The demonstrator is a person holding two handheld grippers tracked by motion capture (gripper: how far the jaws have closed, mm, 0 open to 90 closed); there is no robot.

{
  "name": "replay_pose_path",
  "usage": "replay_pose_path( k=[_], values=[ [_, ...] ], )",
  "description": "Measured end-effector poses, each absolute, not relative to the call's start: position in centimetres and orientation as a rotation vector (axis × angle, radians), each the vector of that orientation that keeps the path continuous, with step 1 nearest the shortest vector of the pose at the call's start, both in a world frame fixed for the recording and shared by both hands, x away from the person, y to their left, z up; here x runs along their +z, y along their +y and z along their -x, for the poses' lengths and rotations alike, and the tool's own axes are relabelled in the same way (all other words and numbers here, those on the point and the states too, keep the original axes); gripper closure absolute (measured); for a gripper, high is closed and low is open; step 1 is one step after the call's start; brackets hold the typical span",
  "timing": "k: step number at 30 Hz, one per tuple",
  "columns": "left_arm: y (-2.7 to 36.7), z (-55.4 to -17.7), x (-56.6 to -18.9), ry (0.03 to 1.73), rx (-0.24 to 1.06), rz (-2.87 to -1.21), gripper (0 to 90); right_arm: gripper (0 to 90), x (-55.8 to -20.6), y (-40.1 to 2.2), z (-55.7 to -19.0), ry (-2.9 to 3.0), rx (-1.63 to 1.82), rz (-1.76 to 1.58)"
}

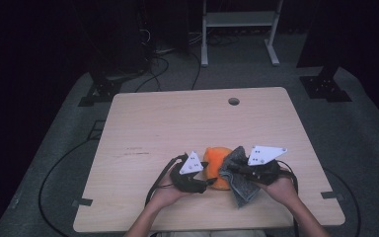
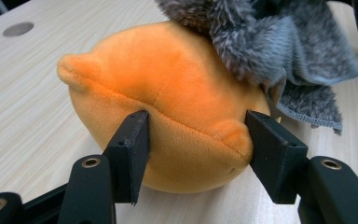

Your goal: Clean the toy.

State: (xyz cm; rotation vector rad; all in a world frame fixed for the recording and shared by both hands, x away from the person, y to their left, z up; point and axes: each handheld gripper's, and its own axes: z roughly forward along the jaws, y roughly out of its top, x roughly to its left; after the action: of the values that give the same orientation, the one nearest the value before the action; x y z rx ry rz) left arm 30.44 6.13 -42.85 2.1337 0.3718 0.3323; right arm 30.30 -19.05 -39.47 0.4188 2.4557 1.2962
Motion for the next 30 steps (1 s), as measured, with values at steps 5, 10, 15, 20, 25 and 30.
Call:
replay_pose_path(
  k=[5,10,15,20,25,30],
  values=[
    [5.7,-29.6,-43.2,0.309,0.389,-2.18,42.4,79.0,-38.3,-16.8,-30.9,2.476,1.214,-0.353],
    [6.1,-29.9,-42.7,0.383,0.342,-2.115,35.2,79.2,-39.0,-17.3,-31.8,2.488,1.248,-0.439],
    [6.1,-30.3,-42.4,0.451,0.338,-2.087,36.6,79.1,-39.6,-17.8,-31.2,2.487,1.297,-0.451],
    [6.2,-30.2,-42.8,0.443,0.327,-2.095,36.8,79.1,-39.9,-19.4,-31.2,2.471,1.315,-0.517],
    [6.1,-30.0,-42.8,0.418,0.334,-2.107,37.2,79.1,-40.6,-21.3,-31.5,2.46,1.316,-0.59],
    [6.0,-29.8,-42.9,0.392,0.341,-2.102,37.8,79.1,-40.2,-22.9,-31.4,2.452,1.374,-0.683]
  ],
)
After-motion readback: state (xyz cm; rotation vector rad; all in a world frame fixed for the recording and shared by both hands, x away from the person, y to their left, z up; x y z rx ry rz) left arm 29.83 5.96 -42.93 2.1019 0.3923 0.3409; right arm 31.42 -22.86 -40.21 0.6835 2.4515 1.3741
